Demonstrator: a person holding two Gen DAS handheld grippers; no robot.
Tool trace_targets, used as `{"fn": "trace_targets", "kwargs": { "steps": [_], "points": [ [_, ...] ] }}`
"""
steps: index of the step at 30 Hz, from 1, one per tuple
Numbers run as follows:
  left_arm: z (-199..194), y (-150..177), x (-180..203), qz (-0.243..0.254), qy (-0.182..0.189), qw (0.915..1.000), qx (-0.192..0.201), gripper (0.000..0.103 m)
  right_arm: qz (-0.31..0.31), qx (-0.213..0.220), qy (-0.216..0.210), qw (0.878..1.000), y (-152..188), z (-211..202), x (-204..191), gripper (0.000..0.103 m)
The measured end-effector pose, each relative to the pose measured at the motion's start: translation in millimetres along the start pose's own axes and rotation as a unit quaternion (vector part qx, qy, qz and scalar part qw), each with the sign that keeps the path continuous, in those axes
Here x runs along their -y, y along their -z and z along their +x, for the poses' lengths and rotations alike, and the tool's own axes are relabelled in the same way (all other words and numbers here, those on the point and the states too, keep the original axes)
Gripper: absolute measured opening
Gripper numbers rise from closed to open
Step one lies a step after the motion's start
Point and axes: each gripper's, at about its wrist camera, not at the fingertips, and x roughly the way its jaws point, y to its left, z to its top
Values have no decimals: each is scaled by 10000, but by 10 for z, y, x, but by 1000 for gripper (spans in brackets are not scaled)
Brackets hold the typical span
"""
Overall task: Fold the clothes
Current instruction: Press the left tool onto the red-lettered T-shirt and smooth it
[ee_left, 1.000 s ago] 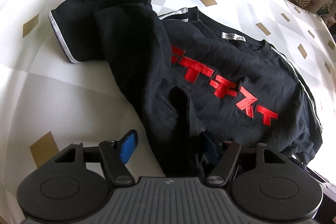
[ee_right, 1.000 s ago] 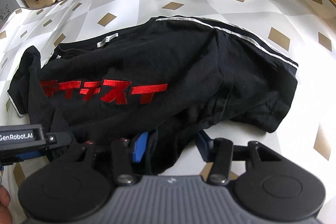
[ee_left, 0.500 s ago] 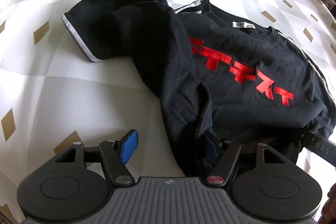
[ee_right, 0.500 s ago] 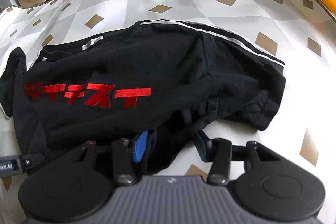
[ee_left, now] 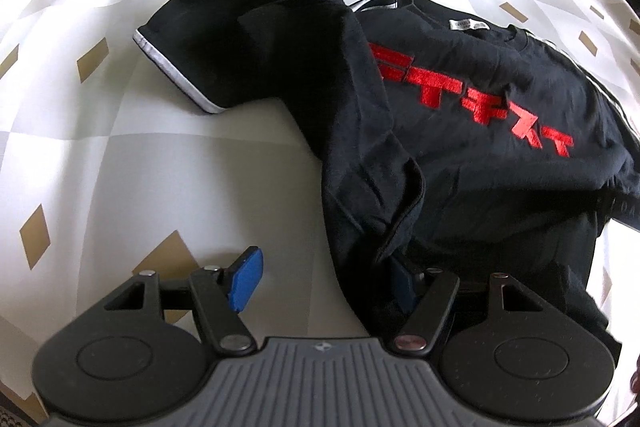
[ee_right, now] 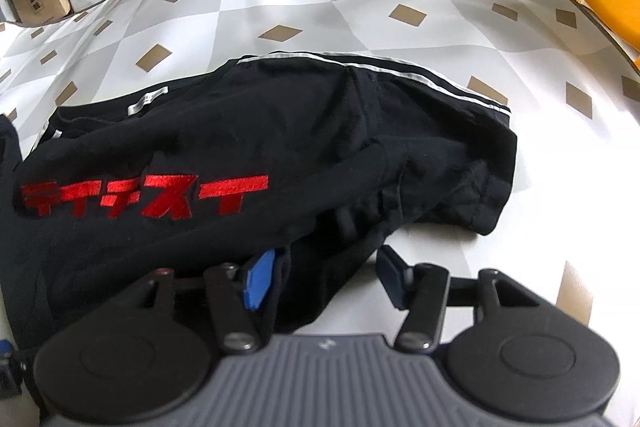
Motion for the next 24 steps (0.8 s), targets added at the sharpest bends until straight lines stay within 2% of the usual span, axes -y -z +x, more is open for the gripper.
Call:
{"fn": "trace_targets", "kwargs": {
  "steps": [24],
  "points": [
    [-112,156,-169,50,-147,9999,-51,68,-23,-12,155,9999,-30,15,-31,60]
  ]
}}
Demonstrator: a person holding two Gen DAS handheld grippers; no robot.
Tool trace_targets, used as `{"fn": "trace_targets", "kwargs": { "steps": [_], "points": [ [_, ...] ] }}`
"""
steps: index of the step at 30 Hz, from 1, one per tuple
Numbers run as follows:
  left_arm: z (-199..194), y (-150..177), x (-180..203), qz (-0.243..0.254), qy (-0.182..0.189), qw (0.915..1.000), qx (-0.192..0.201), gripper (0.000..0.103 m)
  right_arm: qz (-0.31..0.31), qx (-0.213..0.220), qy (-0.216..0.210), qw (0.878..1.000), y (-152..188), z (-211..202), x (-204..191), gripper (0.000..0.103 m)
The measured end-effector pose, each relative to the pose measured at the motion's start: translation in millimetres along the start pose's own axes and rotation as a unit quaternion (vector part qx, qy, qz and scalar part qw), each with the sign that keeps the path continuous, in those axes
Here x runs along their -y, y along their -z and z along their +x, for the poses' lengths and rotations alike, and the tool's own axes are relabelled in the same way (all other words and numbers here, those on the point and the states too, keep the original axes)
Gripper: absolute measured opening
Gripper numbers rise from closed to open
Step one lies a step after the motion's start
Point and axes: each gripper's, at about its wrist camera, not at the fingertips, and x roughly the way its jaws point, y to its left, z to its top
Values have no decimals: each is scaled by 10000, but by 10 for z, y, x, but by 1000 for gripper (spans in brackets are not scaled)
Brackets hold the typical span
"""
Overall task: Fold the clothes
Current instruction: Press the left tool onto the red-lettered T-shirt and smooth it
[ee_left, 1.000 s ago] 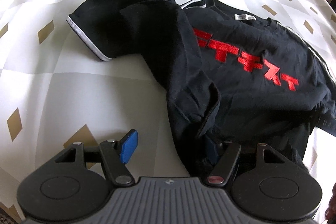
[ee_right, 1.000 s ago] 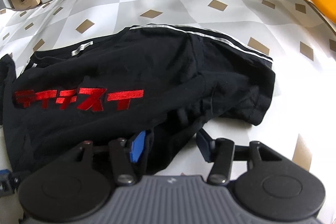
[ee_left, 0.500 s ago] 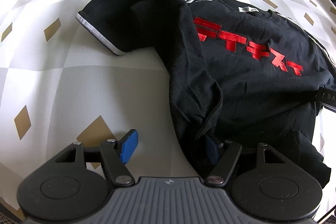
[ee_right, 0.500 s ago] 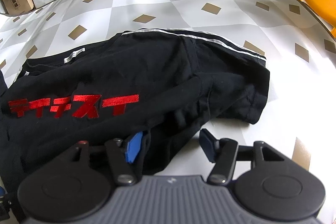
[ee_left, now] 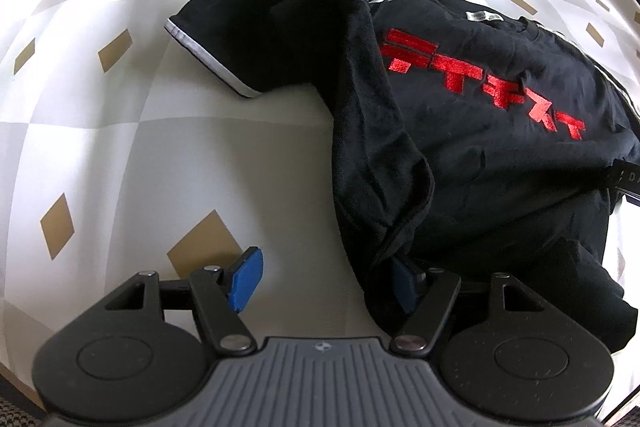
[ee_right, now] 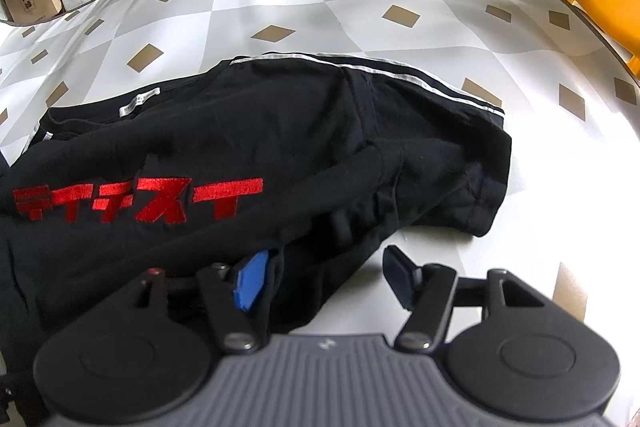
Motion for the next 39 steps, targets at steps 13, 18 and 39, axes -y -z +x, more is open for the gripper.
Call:
{"fn": "trace_targets", "kwargs": {
  "steps": [13,18,39],
  "points": [
    [36,79,-127,-53,-165,9998,-51,67,376,-50,-219,9990,-6,-144,144,61],
    [-132,114,-136,-134,134,9997,148,66,145,-23,-501,9986,98,-412,188,61],
    [-446,692,249,151,955,9942,466,67,711,-416,-1193,9894,1100,-971,541,63]
  ]
}}
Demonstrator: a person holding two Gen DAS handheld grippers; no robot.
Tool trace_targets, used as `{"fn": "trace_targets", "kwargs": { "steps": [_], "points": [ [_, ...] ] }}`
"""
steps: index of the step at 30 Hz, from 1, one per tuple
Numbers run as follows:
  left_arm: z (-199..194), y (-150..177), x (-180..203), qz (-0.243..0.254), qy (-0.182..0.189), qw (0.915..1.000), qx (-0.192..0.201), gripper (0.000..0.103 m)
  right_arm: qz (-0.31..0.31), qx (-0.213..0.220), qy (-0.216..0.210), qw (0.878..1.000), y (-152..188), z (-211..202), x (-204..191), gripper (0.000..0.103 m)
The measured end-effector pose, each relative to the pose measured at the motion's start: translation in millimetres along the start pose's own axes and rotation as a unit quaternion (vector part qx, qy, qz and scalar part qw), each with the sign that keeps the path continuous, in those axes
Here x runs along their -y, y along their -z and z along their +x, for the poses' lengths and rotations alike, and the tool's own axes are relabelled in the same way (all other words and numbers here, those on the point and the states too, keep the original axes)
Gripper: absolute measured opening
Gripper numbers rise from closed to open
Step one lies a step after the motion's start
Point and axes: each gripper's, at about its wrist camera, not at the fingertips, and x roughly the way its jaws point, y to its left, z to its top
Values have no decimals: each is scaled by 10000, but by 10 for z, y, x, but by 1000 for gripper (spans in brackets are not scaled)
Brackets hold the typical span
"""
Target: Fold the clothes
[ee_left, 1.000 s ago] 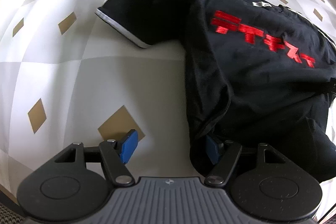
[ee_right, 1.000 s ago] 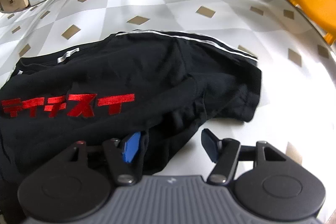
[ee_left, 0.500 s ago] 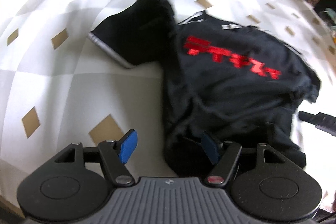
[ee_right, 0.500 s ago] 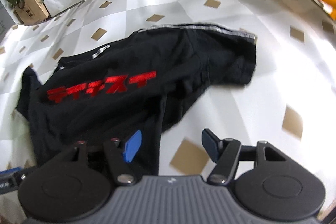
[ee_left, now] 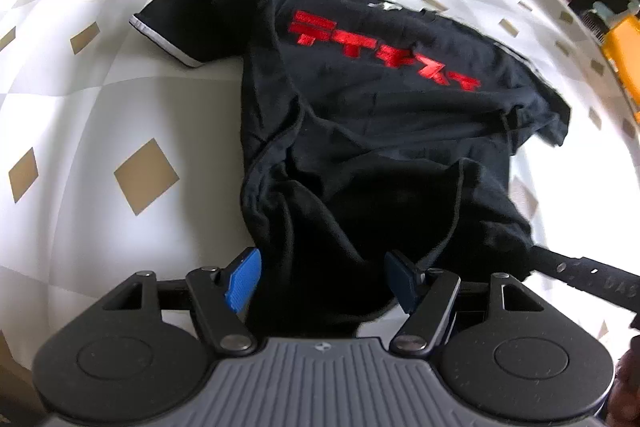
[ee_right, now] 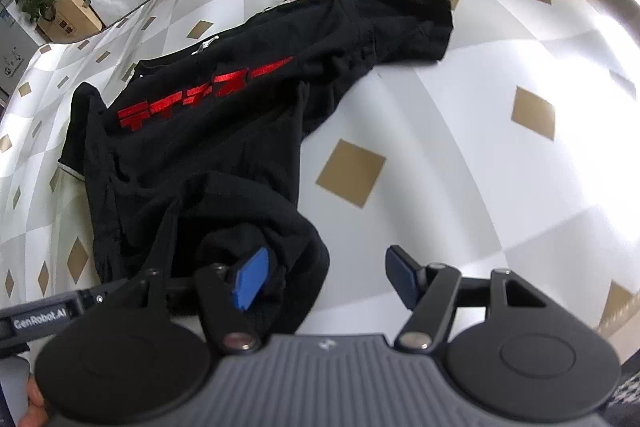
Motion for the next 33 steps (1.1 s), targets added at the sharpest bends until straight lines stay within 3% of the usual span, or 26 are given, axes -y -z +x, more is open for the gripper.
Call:
{"fn": "trace_targets", "kwargs": {
  "steps": [4,9,22,25,30,33],
  "points": [
    [-103,77,19,123,68,9997,179,67,76,12,-167,9998,116,-54,17,63],
    [-113,189,73,479,40,9985,255,67,-370,-177,-360,9985,253,8,-123,64],
    [105,265,224,1219,-183,9917,376,67,-997,-133,4,9949,368,240,-326,63],
    [178,294,249,1329,-234,9903,316,67,-1205,-35,145,9926,398,251,-364,58],
    [259,333,226,1365,-385,9897,194,67,-1379,138,287,9899,438,232,-376,34],
    [263,356,184,1298,-475,9902,209,66,-1487,240,473,9875,459,203,-372,26]
  ]
}}
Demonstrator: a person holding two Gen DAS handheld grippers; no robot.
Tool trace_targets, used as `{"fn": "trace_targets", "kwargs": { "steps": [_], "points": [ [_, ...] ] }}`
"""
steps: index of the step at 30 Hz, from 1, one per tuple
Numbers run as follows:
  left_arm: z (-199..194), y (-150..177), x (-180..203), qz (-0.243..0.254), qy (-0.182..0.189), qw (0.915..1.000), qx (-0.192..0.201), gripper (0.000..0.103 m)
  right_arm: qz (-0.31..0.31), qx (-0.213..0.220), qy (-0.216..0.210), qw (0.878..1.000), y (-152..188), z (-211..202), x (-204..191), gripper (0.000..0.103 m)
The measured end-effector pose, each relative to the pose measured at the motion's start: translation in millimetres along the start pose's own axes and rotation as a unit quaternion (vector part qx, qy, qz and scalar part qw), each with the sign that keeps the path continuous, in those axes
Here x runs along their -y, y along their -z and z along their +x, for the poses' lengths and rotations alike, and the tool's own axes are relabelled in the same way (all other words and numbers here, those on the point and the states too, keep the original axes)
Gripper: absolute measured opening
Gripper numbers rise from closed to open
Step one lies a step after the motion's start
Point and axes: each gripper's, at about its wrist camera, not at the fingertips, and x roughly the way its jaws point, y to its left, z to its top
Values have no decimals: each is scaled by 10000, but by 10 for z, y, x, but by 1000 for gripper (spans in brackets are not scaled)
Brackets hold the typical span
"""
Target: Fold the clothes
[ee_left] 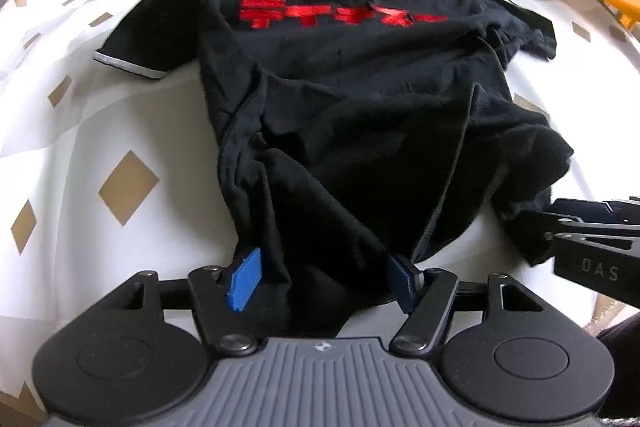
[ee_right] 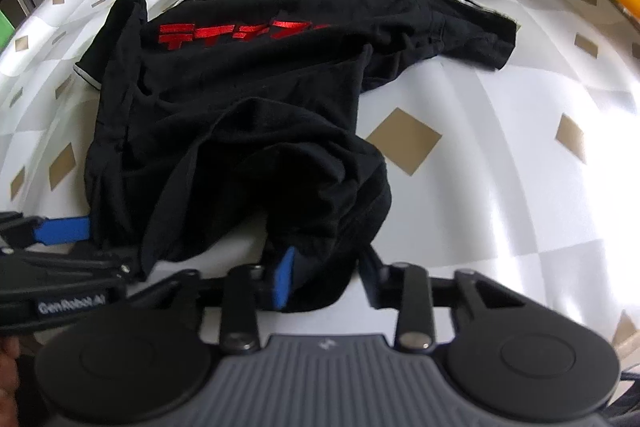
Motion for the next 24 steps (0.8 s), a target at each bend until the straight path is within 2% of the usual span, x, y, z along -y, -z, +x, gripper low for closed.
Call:
{"fn": "trace_targets", "kwargs": {
  "steps": [7,13,17,21,24],
  "points": [
    [-43,59,-173,-422,-242,9988,-53,66,172,30,620,9979,38,-45,147,26],
    [-106,117,-379,-775,-459,9958,-188,67,547,-24,1098,9924,98,-72,415,33],
    [-149,168,-481,-973,-607,9930,-268,70,1078,-49,1074,9883,125,-123,632,40],
    [-197,235,-522,-1064,-723,9911,-343,72,1394,2,1339,9811,149,-197,776,49],
    [-226,278,-554,-1111,-784,9900,-376,73,1623,-45,1503,9752,180,-233,884,52]
  ]
}}
